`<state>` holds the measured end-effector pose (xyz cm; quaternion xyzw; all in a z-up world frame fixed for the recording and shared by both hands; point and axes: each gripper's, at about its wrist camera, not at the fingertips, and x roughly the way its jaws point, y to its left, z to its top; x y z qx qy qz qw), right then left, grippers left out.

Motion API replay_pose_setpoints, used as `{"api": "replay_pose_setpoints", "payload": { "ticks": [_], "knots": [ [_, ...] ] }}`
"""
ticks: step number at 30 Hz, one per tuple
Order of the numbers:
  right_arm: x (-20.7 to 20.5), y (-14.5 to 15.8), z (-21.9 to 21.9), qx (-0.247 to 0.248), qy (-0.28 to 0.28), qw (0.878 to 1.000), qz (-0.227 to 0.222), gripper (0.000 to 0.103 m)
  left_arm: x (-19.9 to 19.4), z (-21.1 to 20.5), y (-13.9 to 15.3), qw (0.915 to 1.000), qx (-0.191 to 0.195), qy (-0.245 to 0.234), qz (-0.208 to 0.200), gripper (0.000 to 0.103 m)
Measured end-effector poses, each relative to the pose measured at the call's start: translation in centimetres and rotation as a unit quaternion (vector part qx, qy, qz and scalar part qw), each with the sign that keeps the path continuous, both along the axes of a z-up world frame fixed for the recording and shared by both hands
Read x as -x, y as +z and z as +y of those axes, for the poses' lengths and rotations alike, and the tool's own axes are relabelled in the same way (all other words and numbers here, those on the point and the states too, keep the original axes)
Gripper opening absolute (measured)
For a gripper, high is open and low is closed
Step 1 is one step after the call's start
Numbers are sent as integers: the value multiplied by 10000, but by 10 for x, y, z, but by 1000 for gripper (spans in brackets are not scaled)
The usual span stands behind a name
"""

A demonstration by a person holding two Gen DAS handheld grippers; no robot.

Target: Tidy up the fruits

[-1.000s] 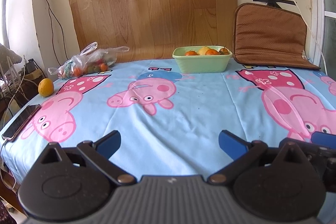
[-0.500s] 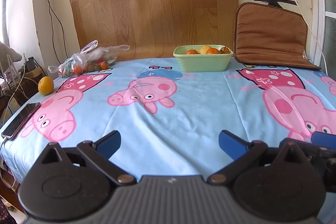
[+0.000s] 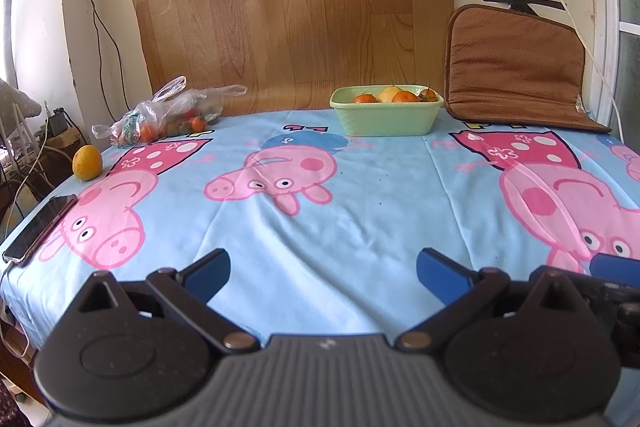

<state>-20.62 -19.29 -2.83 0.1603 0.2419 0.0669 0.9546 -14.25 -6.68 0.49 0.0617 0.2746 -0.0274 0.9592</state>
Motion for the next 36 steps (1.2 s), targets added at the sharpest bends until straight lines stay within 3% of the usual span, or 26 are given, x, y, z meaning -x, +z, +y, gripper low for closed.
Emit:
{"api": "replay_pose_setpoints", "payload": {
  "ticks": [36],
  "knots": [
    [3,-2,-2,-43,-18,10000,-9,91,3,0,0,9999,37,-73,92,103]
  ]
}}
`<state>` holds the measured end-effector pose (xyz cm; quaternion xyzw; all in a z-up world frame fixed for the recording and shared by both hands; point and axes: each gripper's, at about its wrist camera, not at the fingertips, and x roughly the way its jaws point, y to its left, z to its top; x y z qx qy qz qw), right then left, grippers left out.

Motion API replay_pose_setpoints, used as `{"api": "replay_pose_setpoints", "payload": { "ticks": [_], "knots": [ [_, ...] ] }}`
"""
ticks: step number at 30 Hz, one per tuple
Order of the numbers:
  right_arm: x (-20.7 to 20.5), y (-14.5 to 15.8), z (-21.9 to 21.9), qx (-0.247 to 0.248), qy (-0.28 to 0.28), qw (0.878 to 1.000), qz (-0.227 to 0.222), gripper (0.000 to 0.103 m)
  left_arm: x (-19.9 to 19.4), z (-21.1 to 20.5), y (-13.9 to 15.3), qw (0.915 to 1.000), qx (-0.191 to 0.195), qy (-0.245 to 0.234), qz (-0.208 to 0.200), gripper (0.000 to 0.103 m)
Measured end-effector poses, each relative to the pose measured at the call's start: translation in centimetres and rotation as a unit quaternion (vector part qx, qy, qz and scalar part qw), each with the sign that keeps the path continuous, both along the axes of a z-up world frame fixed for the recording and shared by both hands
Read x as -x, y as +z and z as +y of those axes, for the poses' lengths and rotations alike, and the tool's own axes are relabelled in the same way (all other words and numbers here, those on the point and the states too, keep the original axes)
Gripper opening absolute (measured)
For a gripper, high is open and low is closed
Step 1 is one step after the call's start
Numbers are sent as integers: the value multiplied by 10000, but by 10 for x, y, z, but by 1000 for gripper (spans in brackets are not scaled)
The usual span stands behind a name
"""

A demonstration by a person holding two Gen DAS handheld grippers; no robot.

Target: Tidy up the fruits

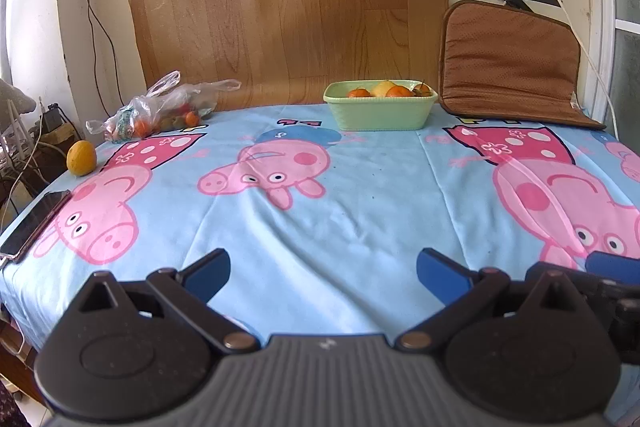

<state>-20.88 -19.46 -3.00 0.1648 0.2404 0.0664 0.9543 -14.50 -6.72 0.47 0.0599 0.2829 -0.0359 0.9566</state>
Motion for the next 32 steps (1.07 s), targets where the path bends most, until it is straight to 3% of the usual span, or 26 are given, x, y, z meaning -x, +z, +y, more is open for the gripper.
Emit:
{"api": "replay_pose_setpoints", "payload": {
  "ticks": [21,32],
  "knots": [
    [-1,-2,1,26,27,10000,39,91,-2,-5,-6,9998,-177,-76,85,103],
    [-1,-2,1,26,26,10000,39,91,-4,1,-6,9993,150,-248,221,103]
  ]
}}
